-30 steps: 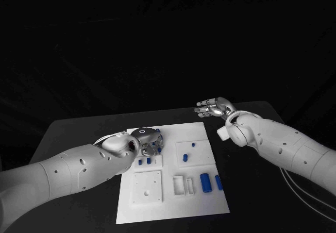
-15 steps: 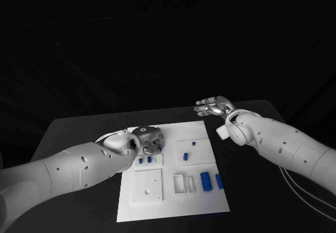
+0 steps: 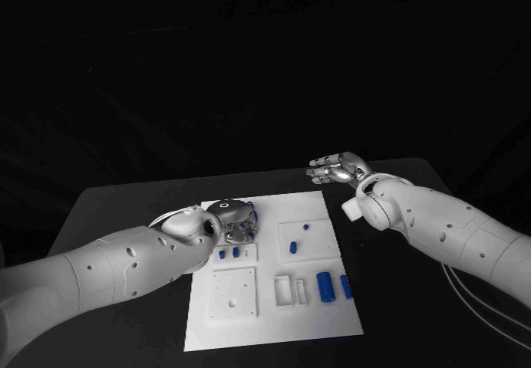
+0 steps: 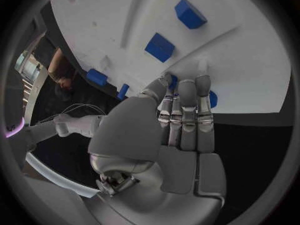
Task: Assemble the parts on the task board
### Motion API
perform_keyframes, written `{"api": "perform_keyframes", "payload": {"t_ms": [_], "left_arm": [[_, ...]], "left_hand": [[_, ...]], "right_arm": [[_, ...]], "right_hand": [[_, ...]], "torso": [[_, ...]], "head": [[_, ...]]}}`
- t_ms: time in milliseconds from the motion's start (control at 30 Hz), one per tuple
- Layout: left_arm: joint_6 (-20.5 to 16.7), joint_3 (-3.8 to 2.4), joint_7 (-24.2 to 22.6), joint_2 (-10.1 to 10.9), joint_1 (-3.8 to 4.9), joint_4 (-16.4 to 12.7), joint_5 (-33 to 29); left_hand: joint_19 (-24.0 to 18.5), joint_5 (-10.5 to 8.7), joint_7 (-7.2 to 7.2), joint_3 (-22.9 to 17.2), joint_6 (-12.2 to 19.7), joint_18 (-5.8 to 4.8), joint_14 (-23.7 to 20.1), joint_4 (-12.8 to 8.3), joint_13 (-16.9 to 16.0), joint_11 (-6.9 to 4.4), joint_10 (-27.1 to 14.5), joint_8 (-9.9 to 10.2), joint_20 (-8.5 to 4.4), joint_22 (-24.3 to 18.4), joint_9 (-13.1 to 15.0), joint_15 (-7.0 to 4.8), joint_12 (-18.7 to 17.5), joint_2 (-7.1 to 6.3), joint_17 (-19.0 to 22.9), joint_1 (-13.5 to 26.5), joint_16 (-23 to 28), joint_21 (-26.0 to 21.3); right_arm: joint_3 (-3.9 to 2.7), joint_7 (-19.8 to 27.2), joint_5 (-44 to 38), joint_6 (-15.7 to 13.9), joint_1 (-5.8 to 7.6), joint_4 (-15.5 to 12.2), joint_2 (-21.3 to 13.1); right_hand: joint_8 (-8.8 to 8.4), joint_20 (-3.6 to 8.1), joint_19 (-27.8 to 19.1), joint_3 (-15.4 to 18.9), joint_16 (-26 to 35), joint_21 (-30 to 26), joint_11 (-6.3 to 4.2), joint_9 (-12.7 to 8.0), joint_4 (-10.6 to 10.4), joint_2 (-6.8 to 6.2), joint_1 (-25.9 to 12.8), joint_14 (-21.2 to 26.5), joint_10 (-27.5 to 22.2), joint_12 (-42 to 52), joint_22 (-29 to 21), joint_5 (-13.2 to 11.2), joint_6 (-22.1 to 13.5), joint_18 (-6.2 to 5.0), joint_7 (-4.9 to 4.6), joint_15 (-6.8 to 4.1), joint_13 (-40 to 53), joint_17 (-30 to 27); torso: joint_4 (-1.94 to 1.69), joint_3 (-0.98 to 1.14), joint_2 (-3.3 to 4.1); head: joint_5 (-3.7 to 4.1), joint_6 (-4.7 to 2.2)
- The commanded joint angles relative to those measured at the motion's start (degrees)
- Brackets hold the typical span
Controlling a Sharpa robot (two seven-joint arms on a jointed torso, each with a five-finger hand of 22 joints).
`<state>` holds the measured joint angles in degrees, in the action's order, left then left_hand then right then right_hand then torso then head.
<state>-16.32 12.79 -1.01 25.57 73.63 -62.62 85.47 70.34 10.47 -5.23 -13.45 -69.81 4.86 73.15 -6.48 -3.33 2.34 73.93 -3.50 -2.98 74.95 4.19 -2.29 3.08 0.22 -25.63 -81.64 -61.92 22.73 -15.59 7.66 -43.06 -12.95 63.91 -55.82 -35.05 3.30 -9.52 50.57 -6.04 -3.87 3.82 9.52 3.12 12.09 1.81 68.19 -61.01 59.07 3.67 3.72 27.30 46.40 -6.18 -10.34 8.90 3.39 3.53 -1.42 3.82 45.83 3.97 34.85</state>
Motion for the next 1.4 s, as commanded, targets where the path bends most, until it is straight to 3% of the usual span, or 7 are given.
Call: {"api": "perform_keyframes", "payload": {"t_ms": [33,200,400,533,733,1000,1400], "left_arm": [[-1.16,0.06,-0.1,0.17,-0.11,-0.24,-0.7],[-2.03,-0.04,-0.3,0.82,-0.12,-0.94,-1.37],[-2.74,-0.69,-0.26,2.09,-0.13,-2.27,-2.24],[-2.66,-1.49,-0.23,2.94,-0.13,-3.16,-3.35],[-2.11,-3.21,-0.12,4.58,-0.12,-4.96,-5.04],[0.41,-5.38,0.71,8.18,0.11,-8.71,-6.96],[2.74,-5.8,0.88,11.43,0.28,-10.08,-8.6]], "left_hand": [[0.09,0.17,0.03,-0.24,-0.59,0.82,0.63,-0.68,-0.08,-0.1,0.53,-0.16,-0.4,1.28,0.04,-0.01,0.31,0.78,-0.11,-0.13,-0.39,0.59],[0.0,-0.16,0.09,-1.46,-0.87,0.88,1.03,-1.47,-0.08,-0.2,0.89,-0.15,-0.52,1.23,0.02,-0.13,0.3,0.72,-0.28,0.5,-0.4,1.44],[-0.1,-0.33,0.12,-2.28,-0.96,0.9,1.21,-1.76,-0.09,-0.23,0.96,-0.15,-0.55,1.2,0.01,-0.15,0.32,0.55,-0.4,0.91,-0.29,1.93],[-0.14,-0.34,0.1,-2.43,-0.87,0.91,1.19,-1.75,-0.08,-0.19,0.86,-0.14,-0.54,1.18,-0.01,-0.13,0.3,0.52,-0.4,1.01,-0.2,1.98],[-0.2,-0.32,0.08,-2.52,-0.79,0.92,1.14,-1.76,-0.08,-0.17,0.79,-0.14,-0.52,1.18,-0.02,-0.12,0.3,0.52,-0.38,1.02,-0.11,1.99],[-0.26,-0.33,0.06,-2.66,-0.71,0.94,1.18,-1.75,-0.08,-0.15,0.75,-0.15,-0.5,1.18,-0.02,-0.1,0.31,0.43,-0.38,1.1,0.0,2.04],[-0.35,-0.57,0.08,-2.49,-0.73,0.89,1.26,-1.49,-0.09,-0.18,0.75,-0.16,-0.48,1.15,-0.01,-0.11,0.31,0.4,-0.45,1.09,0.09,2.04]], "right_arm": [[-0.04,0.32,-0.25,0.78,-0.01,0.03,0.07],[-0.04,0.34,-0.29,0.77,-0.01,0.09,0.1],[-0.04,0.36,-0.32,0.79,-0.01,0.11,0.06],[-0.04,0.37,-0.33,0.79,-0.01,0.15,0.03],[-0.04,0.39,-0.34,0.8,-0.01,0.2,-0.07],[-0.04,0.36,-0.35,0.79,-0.01,0.16,-0.37],[-0.04,0.34,-0.36,0.7,-0.01,0.02,-0.87]], "right_hand": [[-0.18,0.03,0.12,-0.36,0.28,0.06,-0.25,0.0,-0.12,-0.13,-0.47,0.35,0.04,-0.23,-0.07,0.08,0.48,0.89,0.02,-0.01,-0.09,-0.09],[-0.18,0.03,0.12,-0.36,0.28,0.06,-0.25,0.0,-0.12,-0.13,-0.47,0.35,0.04,-0.23,-0.07,0.08,0.48,0.89,0.02,-0.01,-0.09,-0.09],[-0.18,0.03,0.12,-0.36,0.28,0.06,-0.25,0.0,-0.12,-0.13,-0.47,0.35,0.04,-0.23,-0.07,0.08,0.48,0.89,0.02,-0.01,-0.09,-0.09],[-0.18,0.03,0.12,-0.36,0.28,0.06,-0.25,0.0,-0.12,-0.13,-0.47,0.35,0.04,-0.23,-0.07,0.08,0.48,0.89,0.02,-0.01,-0.09,-0.09],[-0.19,0.04,0.1,-0.55,0.28,0.06,-0.24,0.0,-0.06,-0.21,-0.47,0.37,0.03,-0.24,-0.07,0.09,0.45,0.89,0.01,0.0,-0.1,-0.09],[-0.19,0.04,0.1,-0.55,0.28,0.06,-0.24,0.0,-0.06,-0.21,-0.47,0.37,0.03,-0.24,-0.07,0.09,0.45,0.89,0.01,0.0,-0.1,-0.09],[-0.19,0.04,0.1,-0.55,0.28,0.06,-0.24,0.0,-0.06,-0.21,-0.47,0.37,0.03,-0.24,-0.07,0.09,0.45,0.89,0.01,0.0,-0.1,-0.09]], "torso": [[0.02,0.01,0.0],[0.03,-0.01,0.01],[-0.06,-0.03,-0.01],[-0.1,-0.06,-0.04],[-0.13,-0.11,-0.05],[-0.24,-0.1,-0.12],[-0.19,-0.14,-0.01]], "head": [[0.01,-0.07],[0.07,-0.05],[0.17,-0.12],[0.13,-0.23],[0.08,-0.16],[-0.21,-0.18],[-0.56,-0.11]]}}
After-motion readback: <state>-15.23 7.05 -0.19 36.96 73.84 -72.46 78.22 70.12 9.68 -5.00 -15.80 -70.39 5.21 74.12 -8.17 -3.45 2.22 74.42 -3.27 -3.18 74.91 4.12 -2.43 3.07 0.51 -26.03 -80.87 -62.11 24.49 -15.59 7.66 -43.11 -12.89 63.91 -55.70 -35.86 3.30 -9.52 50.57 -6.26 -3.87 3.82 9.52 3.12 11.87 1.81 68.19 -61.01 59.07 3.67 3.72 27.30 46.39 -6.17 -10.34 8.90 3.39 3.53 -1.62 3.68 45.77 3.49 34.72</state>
